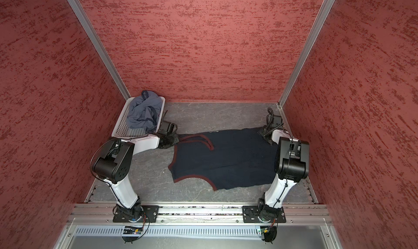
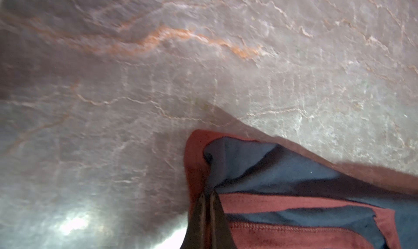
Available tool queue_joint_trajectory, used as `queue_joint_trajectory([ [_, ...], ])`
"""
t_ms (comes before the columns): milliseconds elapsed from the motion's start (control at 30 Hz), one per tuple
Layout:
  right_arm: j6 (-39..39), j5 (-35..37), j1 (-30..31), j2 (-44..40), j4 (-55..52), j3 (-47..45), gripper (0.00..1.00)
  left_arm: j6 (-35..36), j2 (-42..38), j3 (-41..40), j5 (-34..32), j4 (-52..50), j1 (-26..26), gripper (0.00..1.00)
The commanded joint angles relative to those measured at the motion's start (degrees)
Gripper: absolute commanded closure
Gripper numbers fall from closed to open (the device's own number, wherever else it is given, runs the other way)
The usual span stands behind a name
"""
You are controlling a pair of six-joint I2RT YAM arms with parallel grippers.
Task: Fold and stack tank tops
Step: Smooth out the tank top at the top-center of the table.
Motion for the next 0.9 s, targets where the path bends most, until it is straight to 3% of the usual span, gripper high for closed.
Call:
queue_joint_trajectory([
  [0,1.19,2.51,-0.98,3.0,-1.69,0.02,0.34,-0.78,-0.37,-1.04,-1.41,-0.93,1.17,0.99],
  [133,1.17,3.17,-1.3,4.44,-1.9,0.22,0.36,-0.15,0.25,-0.2,-0.29,-1.09,1.2,0.98],
  [300,-2.45,5.24,3.22,-4.29,-1.59,-0.71,0.33,1.23,0.55,0.84,0.56,-1.16,0.36,0.97],
  [600,-8.41,5.13,27.61,-8.16,-10.48,5.59,0.31,1.41,0.86,1.34,0.98,-0.69,0.07,0.97],
  [867,-7.7,4.16,44.42,-3.75,-12.7,9.74,0.34,1.41,0.93,1.43,1.17,-0.77,0.24,0.97],
])
